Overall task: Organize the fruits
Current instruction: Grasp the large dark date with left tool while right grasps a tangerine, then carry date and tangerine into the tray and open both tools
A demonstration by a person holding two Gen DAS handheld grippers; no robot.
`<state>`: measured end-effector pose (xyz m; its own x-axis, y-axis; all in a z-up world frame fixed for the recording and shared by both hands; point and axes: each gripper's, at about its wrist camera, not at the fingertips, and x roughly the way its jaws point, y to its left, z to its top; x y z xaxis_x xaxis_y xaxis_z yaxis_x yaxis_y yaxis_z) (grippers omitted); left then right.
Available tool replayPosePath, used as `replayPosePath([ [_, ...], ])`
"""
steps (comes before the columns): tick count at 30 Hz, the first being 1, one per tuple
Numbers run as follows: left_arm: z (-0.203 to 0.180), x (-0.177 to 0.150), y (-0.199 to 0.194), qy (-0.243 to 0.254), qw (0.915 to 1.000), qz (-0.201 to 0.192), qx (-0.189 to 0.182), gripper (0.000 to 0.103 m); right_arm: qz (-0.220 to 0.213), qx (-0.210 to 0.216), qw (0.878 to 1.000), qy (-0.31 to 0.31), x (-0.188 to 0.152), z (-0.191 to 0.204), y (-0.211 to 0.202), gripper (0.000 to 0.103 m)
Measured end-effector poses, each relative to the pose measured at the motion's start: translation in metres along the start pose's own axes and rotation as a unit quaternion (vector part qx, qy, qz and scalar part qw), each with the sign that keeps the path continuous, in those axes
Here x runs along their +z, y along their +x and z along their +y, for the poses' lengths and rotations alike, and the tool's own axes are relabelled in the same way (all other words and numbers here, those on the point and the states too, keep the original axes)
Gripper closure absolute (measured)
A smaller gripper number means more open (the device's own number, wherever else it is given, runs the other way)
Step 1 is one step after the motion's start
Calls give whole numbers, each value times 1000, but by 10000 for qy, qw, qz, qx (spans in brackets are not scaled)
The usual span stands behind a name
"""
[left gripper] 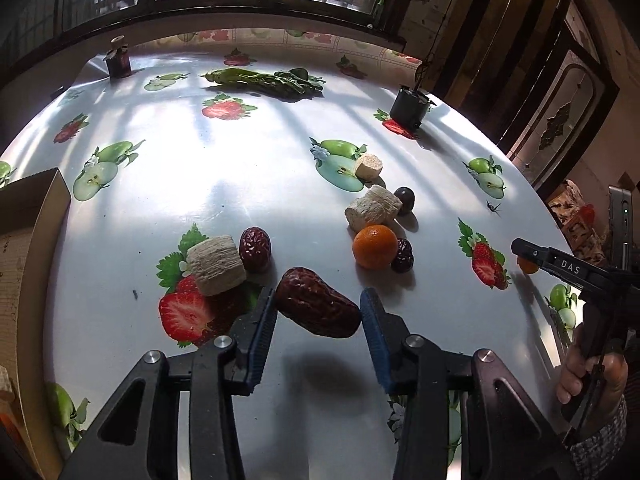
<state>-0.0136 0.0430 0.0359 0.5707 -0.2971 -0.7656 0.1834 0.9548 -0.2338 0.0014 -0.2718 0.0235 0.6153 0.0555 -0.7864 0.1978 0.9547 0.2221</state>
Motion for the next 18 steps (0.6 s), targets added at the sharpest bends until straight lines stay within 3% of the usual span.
replayPosePath([
  [5, 11, -6, -44, -90, 9994, -293, -135, 61, -106, 529, 9985, -28, -6, 22, -35, 66],
  [9, 40, -9, -90, -256, 9981, -548, -113, 61, -109, 1041, 9942, -241, -12, 61, -63, 66],
  [14, 104, -7, -151, -366, 9935, -909, 573, 61, -95, 1741, 9821, -712, -17, 138, -92, 66],
  [18, 171, 2, -173, -554, 9858, -863, 1332, 61, 113, 2317, 9648, -1242, -22, 223, -99, 66],
])
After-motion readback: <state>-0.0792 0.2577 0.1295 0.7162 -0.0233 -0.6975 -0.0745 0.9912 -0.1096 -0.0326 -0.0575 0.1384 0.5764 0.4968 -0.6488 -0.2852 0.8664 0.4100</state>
